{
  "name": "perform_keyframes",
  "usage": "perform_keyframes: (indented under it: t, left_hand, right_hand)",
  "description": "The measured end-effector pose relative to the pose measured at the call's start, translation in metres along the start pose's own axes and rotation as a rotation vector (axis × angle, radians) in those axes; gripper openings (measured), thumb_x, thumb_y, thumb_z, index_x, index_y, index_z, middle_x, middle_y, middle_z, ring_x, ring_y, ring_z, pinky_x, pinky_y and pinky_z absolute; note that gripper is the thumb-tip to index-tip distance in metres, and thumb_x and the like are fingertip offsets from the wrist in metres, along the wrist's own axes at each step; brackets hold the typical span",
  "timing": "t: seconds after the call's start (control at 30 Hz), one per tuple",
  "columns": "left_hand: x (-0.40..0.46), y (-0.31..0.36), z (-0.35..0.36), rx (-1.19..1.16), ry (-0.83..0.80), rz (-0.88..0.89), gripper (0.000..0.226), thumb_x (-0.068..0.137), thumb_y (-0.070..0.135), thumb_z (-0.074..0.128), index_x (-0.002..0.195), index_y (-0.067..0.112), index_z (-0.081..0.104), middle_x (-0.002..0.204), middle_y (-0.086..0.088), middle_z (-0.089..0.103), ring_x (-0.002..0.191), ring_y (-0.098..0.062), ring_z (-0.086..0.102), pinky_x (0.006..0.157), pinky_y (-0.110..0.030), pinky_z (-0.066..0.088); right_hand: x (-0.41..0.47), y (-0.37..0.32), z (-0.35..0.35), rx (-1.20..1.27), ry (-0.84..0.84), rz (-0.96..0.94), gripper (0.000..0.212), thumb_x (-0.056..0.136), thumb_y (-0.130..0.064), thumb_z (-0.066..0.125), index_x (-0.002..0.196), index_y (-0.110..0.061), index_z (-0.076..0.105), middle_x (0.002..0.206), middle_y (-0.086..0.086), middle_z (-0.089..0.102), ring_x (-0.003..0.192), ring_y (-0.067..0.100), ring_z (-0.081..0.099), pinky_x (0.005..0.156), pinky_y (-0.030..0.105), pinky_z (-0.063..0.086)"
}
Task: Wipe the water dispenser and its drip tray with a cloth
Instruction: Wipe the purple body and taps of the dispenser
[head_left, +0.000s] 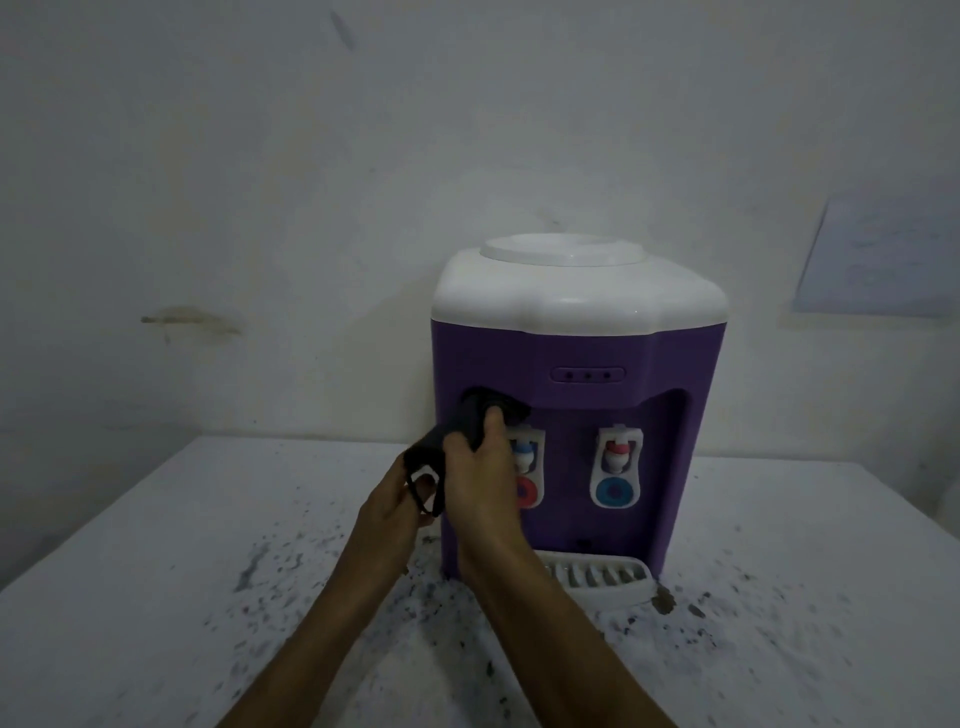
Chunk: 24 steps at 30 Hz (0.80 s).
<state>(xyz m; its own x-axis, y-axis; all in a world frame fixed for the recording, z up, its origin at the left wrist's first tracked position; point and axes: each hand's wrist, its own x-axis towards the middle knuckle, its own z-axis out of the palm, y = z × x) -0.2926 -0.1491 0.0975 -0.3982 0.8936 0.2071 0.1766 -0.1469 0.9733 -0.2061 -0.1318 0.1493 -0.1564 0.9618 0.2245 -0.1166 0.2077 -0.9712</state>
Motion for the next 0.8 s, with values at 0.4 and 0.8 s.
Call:
perform_keyframes:
  t: [0.4,0.8]
  left_hand:
    - [0.005,-0.002,-0.008,-0.062,-0.046,0.068,0.037,0.102,0.009,0.030,0.125,0.029,0.052,0.128,0.005,0.058,0.115,-0.015,0.057,0.091,-0.032,0.049]
    - [0.005,0.001,-0.004,-0.109,-0.022,0.061,0.034,0.096,0.033,0.038,0.126,0.025,0.053,0.125,0.005,0.060,0.113,-0.015,0.058,0.087,-0.028,0.049]
  right_hand:
    - [0.000,0.043,-0.021,-0.942,-0.018,-0.322,0.065,0.093,-0.001,0.040,0.151,-0.014,0.011,0.156,0.003,0.015,0.138,0.023,0.022,0.104,0.025,0.032]
    - [0.007,0.036,-0.007,-0.836,-0.054,-0.285,0.066,0.098,0.001,0.028,0.149,-0.018,-0.011,0.159,-0.003,-0.006,0.144,0.018,0.004,0.112,0.021,0.008]
